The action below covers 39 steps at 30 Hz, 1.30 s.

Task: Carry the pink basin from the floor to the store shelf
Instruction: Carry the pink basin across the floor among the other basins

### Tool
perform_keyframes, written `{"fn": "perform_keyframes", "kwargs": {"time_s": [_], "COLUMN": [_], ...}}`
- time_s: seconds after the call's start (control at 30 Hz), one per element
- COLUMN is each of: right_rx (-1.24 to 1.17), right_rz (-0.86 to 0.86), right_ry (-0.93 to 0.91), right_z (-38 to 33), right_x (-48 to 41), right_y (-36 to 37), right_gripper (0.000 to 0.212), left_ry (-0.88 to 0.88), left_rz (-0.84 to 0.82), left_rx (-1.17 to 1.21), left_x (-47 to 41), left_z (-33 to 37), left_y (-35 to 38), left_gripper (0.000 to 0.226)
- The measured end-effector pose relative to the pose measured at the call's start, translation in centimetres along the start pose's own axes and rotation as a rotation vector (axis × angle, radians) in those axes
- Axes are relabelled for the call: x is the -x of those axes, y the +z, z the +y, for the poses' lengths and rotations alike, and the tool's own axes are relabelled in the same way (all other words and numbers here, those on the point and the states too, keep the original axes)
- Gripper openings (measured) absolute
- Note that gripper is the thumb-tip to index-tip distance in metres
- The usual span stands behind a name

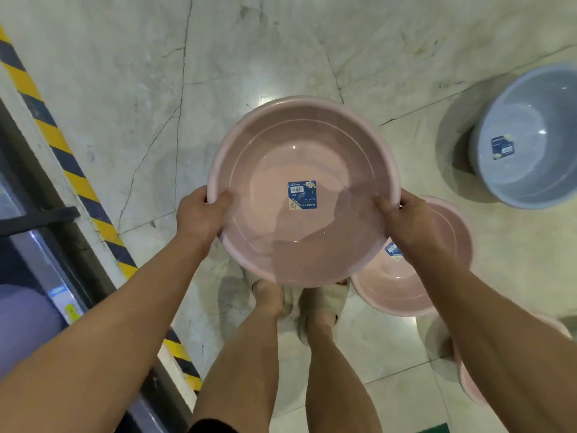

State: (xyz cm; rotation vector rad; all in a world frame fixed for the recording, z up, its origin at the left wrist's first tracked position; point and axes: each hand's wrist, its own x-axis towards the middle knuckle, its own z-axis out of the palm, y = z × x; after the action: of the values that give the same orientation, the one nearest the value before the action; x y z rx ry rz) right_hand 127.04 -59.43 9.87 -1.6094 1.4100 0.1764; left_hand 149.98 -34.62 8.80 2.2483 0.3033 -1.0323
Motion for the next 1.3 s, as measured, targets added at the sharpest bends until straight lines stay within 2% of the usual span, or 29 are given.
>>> {"fn": "perform_keyframes", "kwargs": {"time_s": [0.1, 0.23, 0.33, 0.37, 0.5, 0.63, 0.77, 1.0, 1.23, 1.3], "right_rx": [-0.060, -0.059, -0.125, -0.152, -0.237, -0.327, -0.383, -0.389, -0.447, -0.452], "right_rz": [0.050, 0.157, 0.206, 0.220, 0.284, 0.327, 0.342, 0.379, 0.372, 0.361], "right_ry": [0.047, 0.093, 0.129, 0.143, 0.213, 0.283, 0.324, 0.437, 0.526, 0.544], "right_z": [-1.4, -1.7, -0.5, 0.1, 4.9, 10.3, 15.4, 22.4, 27.0, 28.3], "right_x": [3.4, 7.4, 9.7, 10.3, 11.8, 12.9, 14.1, 12.9, 9.2, 8.3], "right_y": [-3.5, -8.0, -10.9, -11.8, -14.9, -17.4, -19.5, -19.0, -14.0, -12.4], "right_gripper": [0.018, 0.020, 0.010, 0.008, 0.022, 0.016, 0.017, 0.016, 0.013, 0.018], "left_ry": [0.061, 0.128, 0.190, 0.212, 0.282, 0.361, 0.401, 0.441, 0.411, 0.417], "left_rz": [-0.037, -0.098, -0.136, -0.148, -0.207, -0.231, -0.239, -0.277, -0.239, -0.239], "left_rx": [-0.037, -0.096, -0.164, -0.188, -0.272, -0.382, -0.473, -0.659, -0.815, -0.857], "left_x": [3.5, 7.6, 10.3, 11.0, 13.8, 16.3, 18.7, 17.6, 12.7, 11.4], "left_z": [3.6, 8.1, 10.9, 11.5, 12.8, 12.6, 11.6, 9.8, 6.8, 5.8], "left_y": [-1.2, -1.2, 0.3, 1.1, 5.5, 11.1, 16.6, 23.4, 27.8, 28.6], "left_gripper": [0.012, 0.015, 0.016, 0.014, 0.008, 0.013, 0.028, 0.029, 0.026, 0.025]}}
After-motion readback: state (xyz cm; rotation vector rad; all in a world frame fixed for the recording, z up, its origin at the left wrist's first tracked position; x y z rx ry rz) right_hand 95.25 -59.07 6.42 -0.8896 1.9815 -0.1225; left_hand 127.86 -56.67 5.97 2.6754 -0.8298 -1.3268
